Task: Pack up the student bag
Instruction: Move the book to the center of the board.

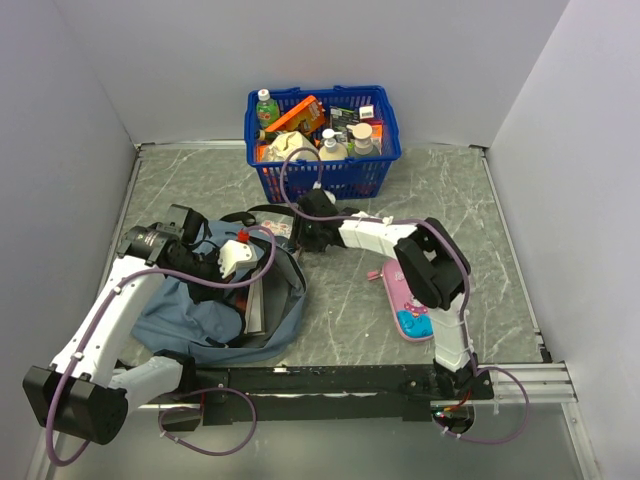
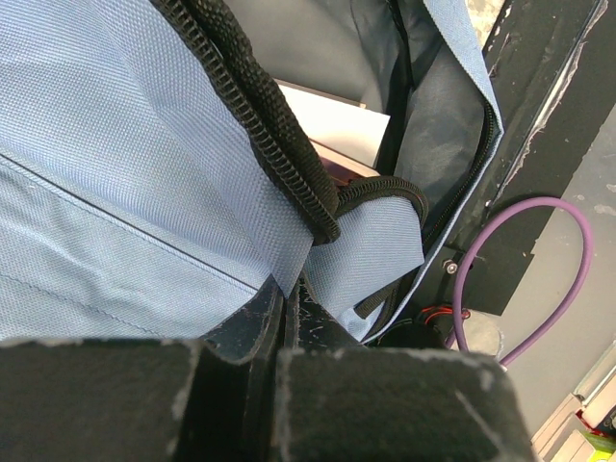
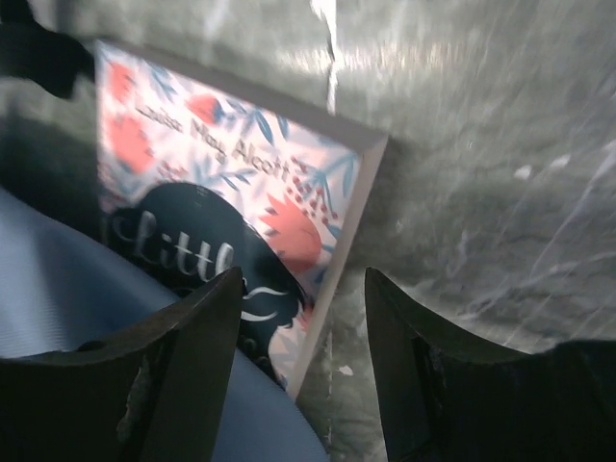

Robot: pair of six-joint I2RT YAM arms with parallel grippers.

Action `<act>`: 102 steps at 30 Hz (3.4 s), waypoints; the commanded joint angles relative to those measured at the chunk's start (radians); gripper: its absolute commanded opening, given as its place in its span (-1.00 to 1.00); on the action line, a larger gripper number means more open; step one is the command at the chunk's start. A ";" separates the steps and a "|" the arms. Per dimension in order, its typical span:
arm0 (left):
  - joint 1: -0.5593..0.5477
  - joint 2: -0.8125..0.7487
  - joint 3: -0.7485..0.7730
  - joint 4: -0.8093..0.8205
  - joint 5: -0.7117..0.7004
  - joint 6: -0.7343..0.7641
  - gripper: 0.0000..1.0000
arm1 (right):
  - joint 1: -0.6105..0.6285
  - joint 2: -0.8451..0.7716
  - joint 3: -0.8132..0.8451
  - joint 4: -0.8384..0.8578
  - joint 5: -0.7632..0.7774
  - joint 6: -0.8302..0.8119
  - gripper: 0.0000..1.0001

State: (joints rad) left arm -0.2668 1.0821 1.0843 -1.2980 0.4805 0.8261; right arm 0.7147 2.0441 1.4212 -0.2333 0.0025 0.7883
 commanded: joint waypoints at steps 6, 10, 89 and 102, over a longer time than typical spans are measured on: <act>0.001 0.009 0.028 -0.007 0.047 0.024 -0.98 | 0.038 0.057 0.062 -0.024 0.001 0.058 0.16; 0.001 0.007 0.026 -0.007 0.043 0.024 -0.98 | 0.049 0.060 0.055 -0.017 0.008 0.086 -0.10; -0.006 0.007 0.000 0.059 0.083 0.021 -0.98 | -0.247 -0.490 -0.444 0.106 -0.082 0.141 0.29; -0.006 0.004 -0.004 0.055 0.087 0.024 -0.98 | -0.238 -0.456 -0.458 0.100 -0.065 0.160 0.28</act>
State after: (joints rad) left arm -0.2699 1.0931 1.0828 -1.2381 0.5278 0.8307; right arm 0.4675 1.5932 0.9314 -0.1329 -0.0860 0.9276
